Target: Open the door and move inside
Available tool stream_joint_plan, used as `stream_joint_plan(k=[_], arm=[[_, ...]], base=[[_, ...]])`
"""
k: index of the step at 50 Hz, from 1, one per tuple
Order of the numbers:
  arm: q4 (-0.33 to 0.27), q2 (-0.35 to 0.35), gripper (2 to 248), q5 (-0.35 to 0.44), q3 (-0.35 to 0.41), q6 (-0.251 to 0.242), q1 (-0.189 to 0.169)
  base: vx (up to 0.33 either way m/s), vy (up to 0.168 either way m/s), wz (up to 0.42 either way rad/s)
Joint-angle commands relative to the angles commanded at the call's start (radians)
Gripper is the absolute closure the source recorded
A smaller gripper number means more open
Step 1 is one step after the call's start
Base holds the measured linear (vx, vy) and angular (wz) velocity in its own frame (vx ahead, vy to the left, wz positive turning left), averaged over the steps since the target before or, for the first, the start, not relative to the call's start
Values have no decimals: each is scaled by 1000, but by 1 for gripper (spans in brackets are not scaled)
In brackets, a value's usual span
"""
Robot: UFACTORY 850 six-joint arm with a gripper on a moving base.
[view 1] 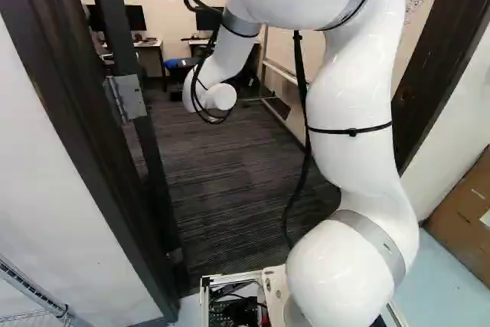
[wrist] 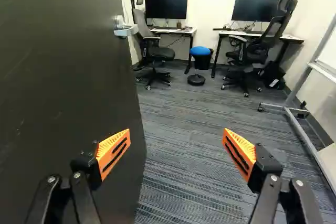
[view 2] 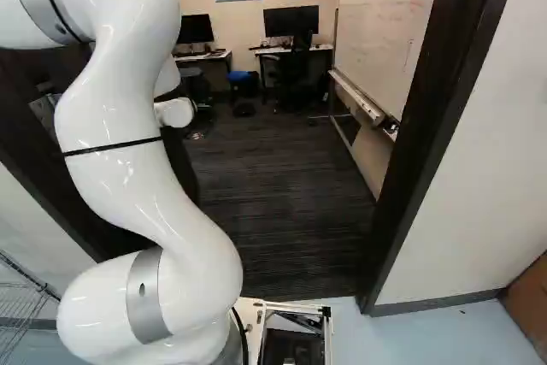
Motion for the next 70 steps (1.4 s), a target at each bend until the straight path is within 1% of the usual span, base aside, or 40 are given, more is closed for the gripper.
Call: stream_joint_plan(k=[39, 70], arm=[[0, 89, 3, 0, 108, 0, -94], [0, 148, 3, 0, 178, 0, -175]], base=[[0, 0, 0], [0, 0, 0]])
